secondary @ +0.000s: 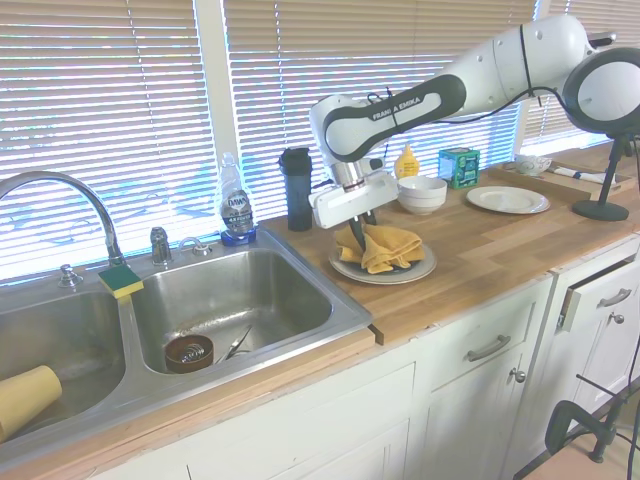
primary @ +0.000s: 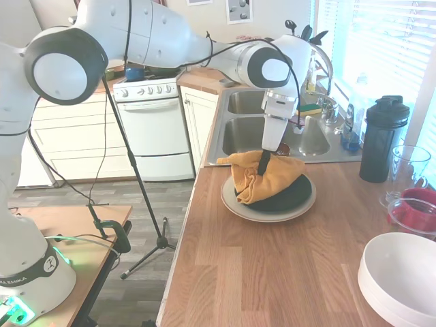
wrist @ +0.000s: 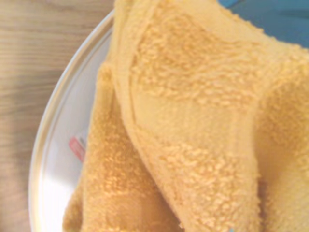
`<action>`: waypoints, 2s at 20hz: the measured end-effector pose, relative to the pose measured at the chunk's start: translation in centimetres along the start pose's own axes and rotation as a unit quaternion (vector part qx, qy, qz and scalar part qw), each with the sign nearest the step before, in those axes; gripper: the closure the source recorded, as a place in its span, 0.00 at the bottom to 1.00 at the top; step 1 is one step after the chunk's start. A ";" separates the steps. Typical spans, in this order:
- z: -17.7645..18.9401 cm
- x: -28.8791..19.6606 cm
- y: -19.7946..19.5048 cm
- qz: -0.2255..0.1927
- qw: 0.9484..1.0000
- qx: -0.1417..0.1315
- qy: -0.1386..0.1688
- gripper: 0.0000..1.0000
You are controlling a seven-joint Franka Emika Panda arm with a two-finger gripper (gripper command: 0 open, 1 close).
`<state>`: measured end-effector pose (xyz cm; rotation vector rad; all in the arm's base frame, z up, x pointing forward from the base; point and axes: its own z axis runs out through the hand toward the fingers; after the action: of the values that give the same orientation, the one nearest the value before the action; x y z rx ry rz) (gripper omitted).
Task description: Wipe the blue plate in counterclockwise motion
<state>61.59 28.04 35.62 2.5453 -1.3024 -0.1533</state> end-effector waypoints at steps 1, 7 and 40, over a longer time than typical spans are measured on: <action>0.1 -0.2 0.6 -0.002 1.000 0.002 0.003 1.00; 1.2 -1.0 4.8 -0.015 1.000 0.012 0.013 1.00; 2.0 6.0 2.7 0.015 1.000 0.002 -0.022 1.00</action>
<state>62.63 21.31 34.69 2.5393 -1.3567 -0.2016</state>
